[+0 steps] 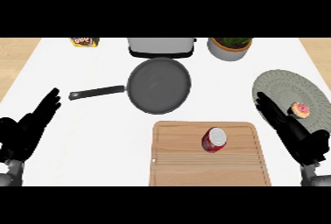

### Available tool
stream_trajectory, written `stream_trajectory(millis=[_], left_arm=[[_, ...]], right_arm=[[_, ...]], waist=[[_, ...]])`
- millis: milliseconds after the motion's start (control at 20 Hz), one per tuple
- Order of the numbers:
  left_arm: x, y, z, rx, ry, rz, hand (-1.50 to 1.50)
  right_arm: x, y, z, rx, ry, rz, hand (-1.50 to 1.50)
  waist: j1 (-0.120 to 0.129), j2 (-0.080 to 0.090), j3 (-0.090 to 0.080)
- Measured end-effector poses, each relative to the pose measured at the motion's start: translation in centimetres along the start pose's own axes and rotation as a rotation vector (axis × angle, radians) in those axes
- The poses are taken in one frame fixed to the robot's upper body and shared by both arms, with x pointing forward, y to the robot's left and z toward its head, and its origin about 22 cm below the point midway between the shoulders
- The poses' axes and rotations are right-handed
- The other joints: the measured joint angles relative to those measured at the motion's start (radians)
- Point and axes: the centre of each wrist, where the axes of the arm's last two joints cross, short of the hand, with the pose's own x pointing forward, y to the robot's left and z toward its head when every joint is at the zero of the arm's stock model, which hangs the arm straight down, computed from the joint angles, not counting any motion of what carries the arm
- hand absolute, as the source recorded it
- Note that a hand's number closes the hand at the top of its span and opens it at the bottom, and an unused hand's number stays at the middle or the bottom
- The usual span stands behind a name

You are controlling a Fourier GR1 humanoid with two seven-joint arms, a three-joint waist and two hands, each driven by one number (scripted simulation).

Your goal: Pick the can from the cutting board and place it in the pan

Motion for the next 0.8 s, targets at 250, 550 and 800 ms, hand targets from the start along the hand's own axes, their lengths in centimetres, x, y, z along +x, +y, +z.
stream_trajectory(millis=[250, 550, 800], left_arm=[[-0.2, 0.9, -0.3, 0.12, 0.055, -0.031, 0.0], [-2.0, 2.4, 0.2, 0.225, 0.164, -0.045, 0.0], [-2.6, 2.4, 0.2, 0.254, 0.209, -0.037, 0.0]], right_arm=[[4.1, 2.8, -2.1, -0.07, -0.189, -0.075, -1.5], [4.7, 0.2, -1.8, -0.468, -0.235, 0.022, 1.5], [3.1, 5.4, 0.0, -0.747, -0.34, -0.097, -1.5]], waist=[[-0.003, 0.015, 0.008], [-0.056, 0.008, 0.003], [-0.048, 0.012, 0.009]])
